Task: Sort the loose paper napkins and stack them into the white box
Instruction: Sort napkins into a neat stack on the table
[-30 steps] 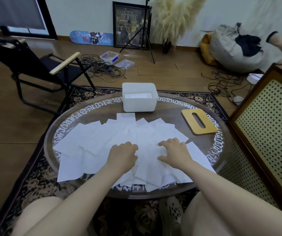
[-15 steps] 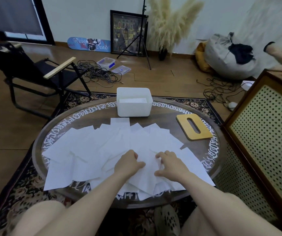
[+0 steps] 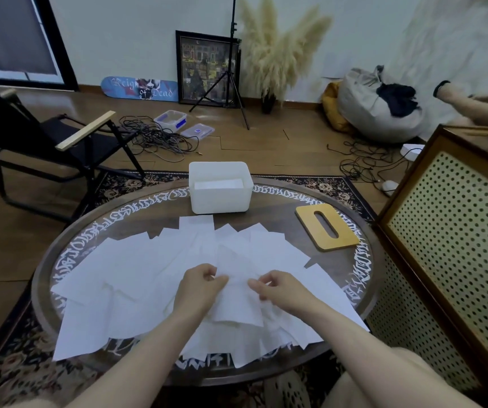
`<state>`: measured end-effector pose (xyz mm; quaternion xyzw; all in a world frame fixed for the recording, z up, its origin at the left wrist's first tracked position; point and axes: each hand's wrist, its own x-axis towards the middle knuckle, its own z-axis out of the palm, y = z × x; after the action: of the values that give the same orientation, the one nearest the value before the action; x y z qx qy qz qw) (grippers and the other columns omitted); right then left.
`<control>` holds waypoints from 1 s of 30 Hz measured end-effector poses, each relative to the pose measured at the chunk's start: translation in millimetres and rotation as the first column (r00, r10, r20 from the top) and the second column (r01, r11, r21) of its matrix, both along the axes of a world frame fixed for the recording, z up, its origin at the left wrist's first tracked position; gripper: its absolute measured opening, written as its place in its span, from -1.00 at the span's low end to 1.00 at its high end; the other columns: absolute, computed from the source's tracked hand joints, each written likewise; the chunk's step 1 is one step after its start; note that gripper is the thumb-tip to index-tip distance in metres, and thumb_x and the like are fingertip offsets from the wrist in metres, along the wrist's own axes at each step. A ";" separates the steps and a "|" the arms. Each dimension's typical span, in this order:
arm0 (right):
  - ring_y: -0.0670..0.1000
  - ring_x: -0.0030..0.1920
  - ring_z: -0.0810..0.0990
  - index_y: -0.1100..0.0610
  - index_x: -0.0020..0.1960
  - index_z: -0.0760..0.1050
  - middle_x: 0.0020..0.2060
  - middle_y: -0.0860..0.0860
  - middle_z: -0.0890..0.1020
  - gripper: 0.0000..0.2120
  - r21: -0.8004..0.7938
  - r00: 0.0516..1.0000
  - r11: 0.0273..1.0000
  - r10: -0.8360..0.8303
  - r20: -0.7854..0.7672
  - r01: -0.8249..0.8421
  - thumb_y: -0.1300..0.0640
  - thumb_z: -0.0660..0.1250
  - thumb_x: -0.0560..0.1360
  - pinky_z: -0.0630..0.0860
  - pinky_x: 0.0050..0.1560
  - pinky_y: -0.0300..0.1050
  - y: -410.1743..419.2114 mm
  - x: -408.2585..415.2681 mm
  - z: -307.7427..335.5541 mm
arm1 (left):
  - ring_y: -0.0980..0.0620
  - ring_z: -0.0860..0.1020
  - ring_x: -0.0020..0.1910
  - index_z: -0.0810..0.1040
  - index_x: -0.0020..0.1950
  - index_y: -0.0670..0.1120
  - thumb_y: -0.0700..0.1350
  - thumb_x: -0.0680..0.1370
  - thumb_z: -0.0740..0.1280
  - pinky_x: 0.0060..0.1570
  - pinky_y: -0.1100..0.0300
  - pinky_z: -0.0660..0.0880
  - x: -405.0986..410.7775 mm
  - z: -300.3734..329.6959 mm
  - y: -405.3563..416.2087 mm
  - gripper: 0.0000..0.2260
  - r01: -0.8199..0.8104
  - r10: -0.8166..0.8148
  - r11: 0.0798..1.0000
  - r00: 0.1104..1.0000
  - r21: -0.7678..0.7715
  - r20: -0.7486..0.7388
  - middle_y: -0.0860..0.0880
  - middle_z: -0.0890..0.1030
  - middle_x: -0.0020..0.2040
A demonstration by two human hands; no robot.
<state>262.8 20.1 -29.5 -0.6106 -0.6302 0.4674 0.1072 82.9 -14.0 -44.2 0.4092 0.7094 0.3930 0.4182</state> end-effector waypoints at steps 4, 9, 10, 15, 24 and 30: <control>-0.07 -0.37 0.48 0.16 -0.14 0.44 -0.27 0.01 0.54 -0.72 -0.072 0.993 0.997 -0.005 -0.120 -0.004 -0.04 0.41 0.48 0.38 -0.26 -0.26 1.0 -4.5 4.9 | -0.05 0.46 -0.32 0.58 -0.13 -0.25 -0.15 0.49 0.39 -0.24 0.09 0.38 1.4 2.2 -4.2 -0.85 -0.019 0.018 1.000 0.997 0.008 0.071 -0.09 0.54 -0.33; 0.04 -0.19 0.61 0.28 0.11 0.56 0.01 0.21 0.66 -0.78 -0.067 0.970 0.996 -0.066 -0.236 0.052 0.22 0.39 0.49 0.51 -0.32 -0.31 5.9 -7.7 1.5 | -0.06 0.58 -0.16 0.57 -0.12 -0.15 -0.12 0.52 0.37 -0.23 0.13 0.43 7.1 9.4 -6.7 -0.90 -0.003 0.003 1.000 0.994 0.003 0.106 -0.08 0.63 -0.18; 0.05 -0.19 0.60 0.28 0.13 0.55 0.03 0.23 0.65 -0.76 -0.060 0.967 0.996 -0.077 -0.242 0.064 0.23 0.39 0.49 0.50 -0.35 -0.31 6.6 -8.4 0.8 | -0.04 0.60 -0.12 0.57 -0.09 -0.13 -0.12 0.53 0.36 -0.25 0.16 0.45 9.1 11.8 -7.5 -0.92 0.005 -0.005 1.000 0.992 0.000 0.127 -0.06 0.64 -0.13; -0.02 -0.39 0.54 0.21 -0.12 0.52 -0.25 0.11 0.64 -0.90 -0.030 0.984 0.997 -0.069 -0.165 0.065 0.20 0.42 0.45 0.47 -0.32 -0.22 13.8 -7.5 -1.6 | -0.03 0.62 -0.09 0.57 -0.10 0.01 -0.20 0.57 0.31 -0.11 0.01 0.59 11.4 19.2 -11.9 -0.88 -0.022 0.032 0.999 0.970 -0.044 0.240 -0.02 0.66 -0.07; 0.04 -0.07 0.50 0.17 0.24 0.35 0.14 0.06 0.48 -0.50 0.048 0.943 0.947 -0.320 0.094 0.317 0.01 0.47 0.43 0.48 0.00 -0.06 64.5 29.0 -16.6 | -0.16 0.62 -0.03 0.57 -0.10 -0.09 -0.32 0.56 0.27 -0.08 -0.01 0.58 -9.4 18.0 -12.9 -0.83 -0.136 0.182 0.980 0.912 -0.147 0.367 -0.13 0.66 -0.03; -0.01 -0.34 0.43 0.23 0.14 0.38 -0.12 0.09 0.51 -0.58 -0.099 0.921 0.916 -0.390 0.014 0.389 0.14 0.49 0.42 0.35 -0.39 -0.18 72.0 20.5 -21.1 | -0.19 0.61 -0.03 0.56 -0.01 -0.15 -0.38 0.53 0.26 -0.15 0.01 0.58 -20.8 13.3 -15.1 -0.83 -0.098 0.193 0.965 0.893 -0.245 0.405 -0.15 0.64 -0.02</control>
<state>283.3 92.1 -50.6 -0.7270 -0.4716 0.4693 0.1695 62.1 -29.1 -31.0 0.2106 0.6685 0.4228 0.5745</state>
